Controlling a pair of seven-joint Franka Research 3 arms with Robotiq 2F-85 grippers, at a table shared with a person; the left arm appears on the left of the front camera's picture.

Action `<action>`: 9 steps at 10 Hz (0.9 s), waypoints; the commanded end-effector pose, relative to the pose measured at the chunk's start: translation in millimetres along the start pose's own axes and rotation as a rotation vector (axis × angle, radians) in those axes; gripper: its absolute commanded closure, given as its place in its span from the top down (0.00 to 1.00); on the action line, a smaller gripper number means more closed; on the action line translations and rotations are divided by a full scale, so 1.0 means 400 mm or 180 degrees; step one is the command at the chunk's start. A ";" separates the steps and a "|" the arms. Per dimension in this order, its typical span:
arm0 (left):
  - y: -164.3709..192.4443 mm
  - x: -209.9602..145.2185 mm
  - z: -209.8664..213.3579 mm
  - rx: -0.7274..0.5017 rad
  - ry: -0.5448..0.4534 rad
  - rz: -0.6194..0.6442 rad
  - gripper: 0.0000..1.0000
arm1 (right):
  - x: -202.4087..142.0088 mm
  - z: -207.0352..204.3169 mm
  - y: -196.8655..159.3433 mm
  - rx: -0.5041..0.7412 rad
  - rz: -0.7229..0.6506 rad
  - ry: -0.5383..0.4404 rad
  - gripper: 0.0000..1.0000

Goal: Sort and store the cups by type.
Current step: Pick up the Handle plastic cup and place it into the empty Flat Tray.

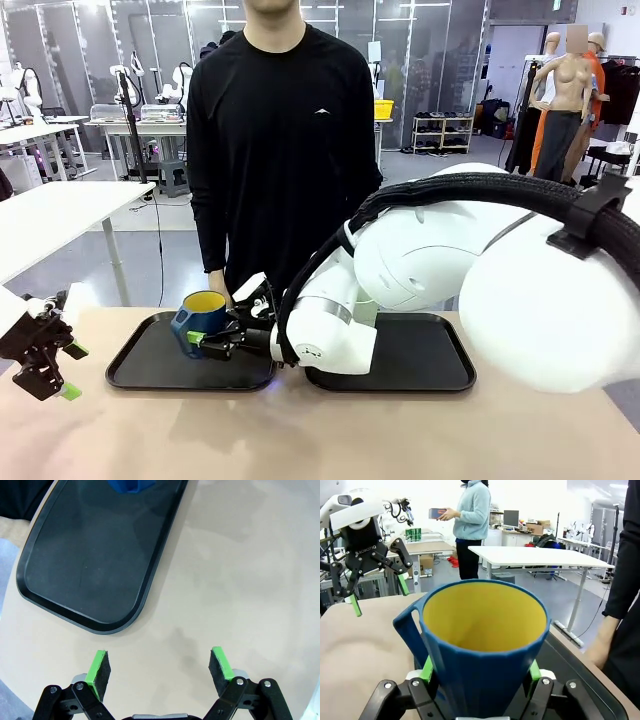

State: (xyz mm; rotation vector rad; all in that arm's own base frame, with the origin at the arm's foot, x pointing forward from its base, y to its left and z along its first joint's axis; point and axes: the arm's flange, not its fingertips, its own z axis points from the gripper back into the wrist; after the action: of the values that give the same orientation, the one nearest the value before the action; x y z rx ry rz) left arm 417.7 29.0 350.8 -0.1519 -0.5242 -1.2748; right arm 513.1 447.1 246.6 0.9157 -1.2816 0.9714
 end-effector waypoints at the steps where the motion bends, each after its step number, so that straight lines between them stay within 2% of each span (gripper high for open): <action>1: 0.001 0.000 -0.004 0.0029 0.0059 0.0009 1.00 | -0.065 -0.036 0.083 -0.0158 0.0084 0.0045 0.76; 5: 0.001 0.000 -0.004 0.0029 0.0059 0.0009 1.00 | -0.091 -0.048 0.074 -0.0309 0.0122 0.0263 0.76; 9: 0.001 0.000 -0.004 0.0029 0.0059 0.0009 1.00 | -0.121 -0.047 0.076 -0.0317 0.0015 0.0291 0.76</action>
State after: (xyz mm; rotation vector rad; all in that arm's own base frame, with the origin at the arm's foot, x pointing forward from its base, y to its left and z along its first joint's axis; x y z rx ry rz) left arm 417.7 29.0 350.8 -0.1519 -0.5242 -1.2748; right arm 526.4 458.8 217.2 0.8198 -1.2086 0.9512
